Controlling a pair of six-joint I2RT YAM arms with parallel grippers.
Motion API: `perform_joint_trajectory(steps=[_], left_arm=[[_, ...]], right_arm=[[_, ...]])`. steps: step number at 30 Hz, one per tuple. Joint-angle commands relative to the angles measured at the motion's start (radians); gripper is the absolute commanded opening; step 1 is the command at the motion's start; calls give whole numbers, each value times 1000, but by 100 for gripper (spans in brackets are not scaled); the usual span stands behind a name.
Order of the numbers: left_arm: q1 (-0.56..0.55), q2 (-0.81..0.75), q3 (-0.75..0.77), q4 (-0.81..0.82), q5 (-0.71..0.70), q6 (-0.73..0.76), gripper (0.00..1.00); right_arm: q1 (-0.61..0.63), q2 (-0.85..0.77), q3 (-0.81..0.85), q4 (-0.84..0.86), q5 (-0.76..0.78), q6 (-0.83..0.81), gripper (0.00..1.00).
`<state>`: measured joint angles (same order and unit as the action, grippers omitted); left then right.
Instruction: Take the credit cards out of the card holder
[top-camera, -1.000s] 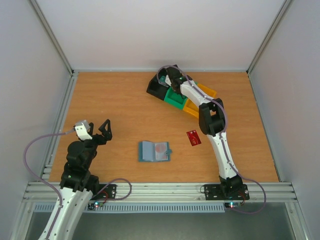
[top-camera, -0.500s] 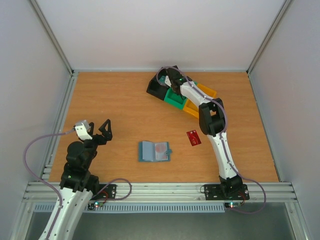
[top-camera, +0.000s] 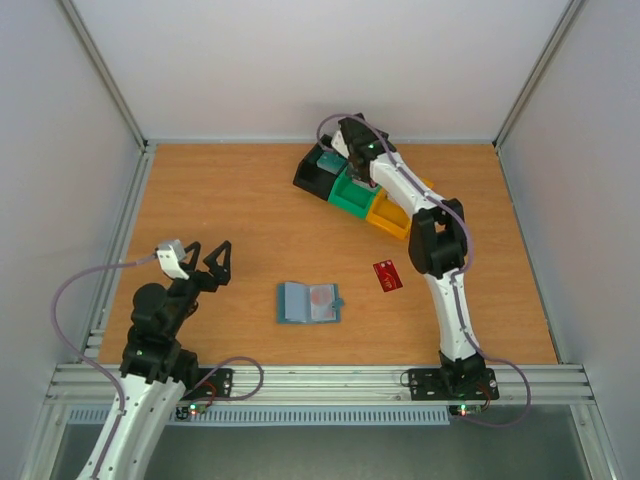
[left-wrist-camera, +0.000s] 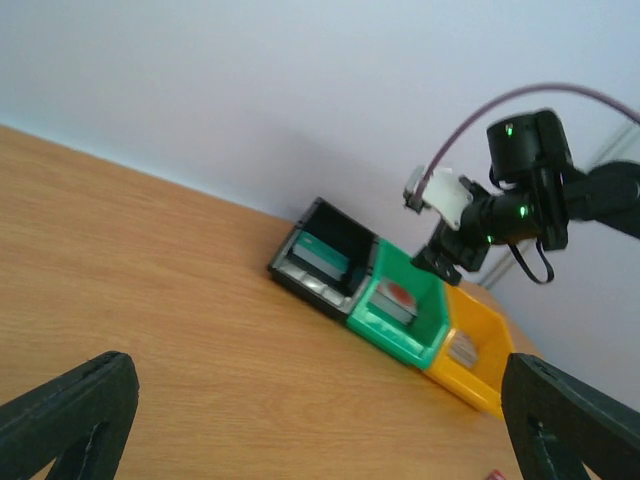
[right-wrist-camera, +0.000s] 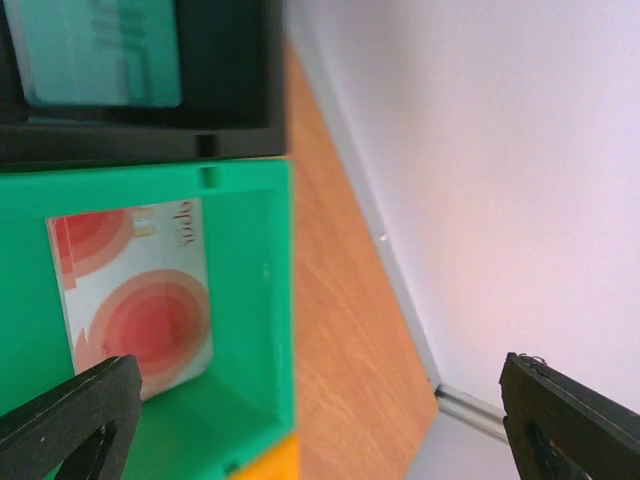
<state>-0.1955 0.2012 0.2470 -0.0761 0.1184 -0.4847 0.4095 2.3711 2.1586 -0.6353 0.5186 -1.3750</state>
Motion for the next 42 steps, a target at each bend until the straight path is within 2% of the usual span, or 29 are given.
perform_joint_trajectory(steps=[1, 5, 8, 10, 13, 16, 18, 20, 27, 31, 37, 40, 42], left_arm=[[4, 43, -14, 148, 142, -42, 99], [-13, 148, -12, 177, 219, -60, 99], [-35, 294, -6, 221, 305, -125, 99], [-56, 413, 4, 226, 361, -215, 99], [-96, 582, 42, 128, 394, -314, 99], [-126, 727, 71, -41, 377, -296, 99], [-134, 806, 77, -60, 382, -269, 99], [-151, 880, 77, -21, 404, -258, 99], [-212, 1034, 115, 39, 433, -262, 99], [-250, 1077, 123, 82, 450, -260, 99], [-277, 1072, 115, 153, 471, -267, 85], [-291, 1064, 115, 193, 493, -262, 80], [-308, 1061, 119, 216, 497, -253, 72]], right_arm=[[9, -164, -5, -45, -64, 149, 98], [29, -343, -80, -111, -239, 484, 98], [33, -524, -299, -69, -465, 765, 92], [47, -632, -475, -23, -546, 900, 87], [86, -758, -703, -8, -584, 1040, 77], [119, -849, -883, -61, -617, 1172, 64], [134, -882, -971, -62, -714, 1242, 57], [160, -898, -1040, -49, -803, 1303, 54], [279, -874, -1229, 118, -860, 1482, 38], [346, -799, -1237, 157, -856, 1514, 37], [377, -717, -1255, 223, -871, 1558, 36], [377, -690, -1261, 232, -828, 1543, 36], [377, -672, -1259, 222, -816, 1524, 36]])
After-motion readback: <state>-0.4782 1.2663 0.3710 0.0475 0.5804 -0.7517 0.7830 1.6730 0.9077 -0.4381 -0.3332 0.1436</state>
